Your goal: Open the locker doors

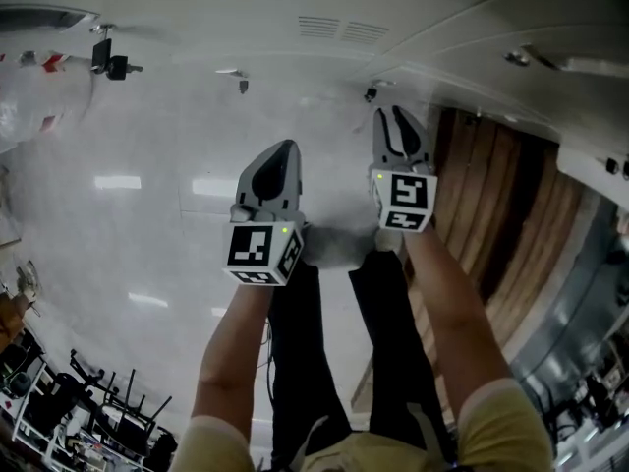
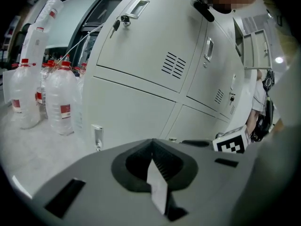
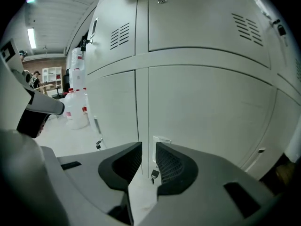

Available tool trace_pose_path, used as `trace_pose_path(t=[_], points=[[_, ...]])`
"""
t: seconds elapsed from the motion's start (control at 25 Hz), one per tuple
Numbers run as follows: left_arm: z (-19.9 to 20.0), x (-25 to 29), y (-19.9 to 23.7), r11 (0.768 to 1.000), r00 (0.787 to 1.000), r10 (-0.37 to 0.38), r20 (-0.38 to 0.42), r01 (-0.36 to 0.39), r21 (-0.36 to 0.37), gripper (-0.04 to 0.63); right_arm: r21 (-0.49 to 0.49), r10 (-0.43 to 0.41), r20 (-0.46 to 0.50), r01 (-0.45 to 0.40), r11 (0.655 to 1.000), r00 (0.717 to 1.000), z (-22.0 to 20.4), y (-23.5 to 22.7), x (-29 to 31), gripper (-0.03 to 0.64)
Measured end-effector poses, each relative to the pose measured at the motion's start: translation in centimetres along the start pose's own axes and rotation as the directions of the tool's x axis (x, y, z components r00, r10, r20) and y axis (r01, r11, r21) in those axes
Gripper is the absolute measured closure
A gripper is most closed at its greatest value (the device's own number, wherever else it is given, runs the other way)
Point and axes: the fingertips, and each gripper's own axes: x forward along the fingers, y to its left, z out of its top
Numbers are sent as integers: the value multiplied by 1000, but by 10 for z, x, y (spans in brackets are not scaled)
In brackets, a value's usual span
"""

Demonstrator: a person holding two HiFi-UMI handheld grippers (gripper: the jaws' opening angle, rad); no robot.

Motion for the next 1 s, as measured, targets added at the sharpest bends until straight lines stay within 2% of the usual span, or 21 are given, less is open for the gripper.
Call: trace_pose_path(t=[0.48,0.8,1.0], points=[[-21,22,24,999,1000,14,0,-14,29,592,25,-44,-21,45,999,999,-25,-16,53,535],[-27,21,25,999,1000,19,-17,-18,35,592,34,-40,-44,42,999,998,-28,-13,74,502],[-28,19,21,998,1000,9,-25,-7,69,592,11,-23,-30,24,1000,999,-22,-11,76,495]])
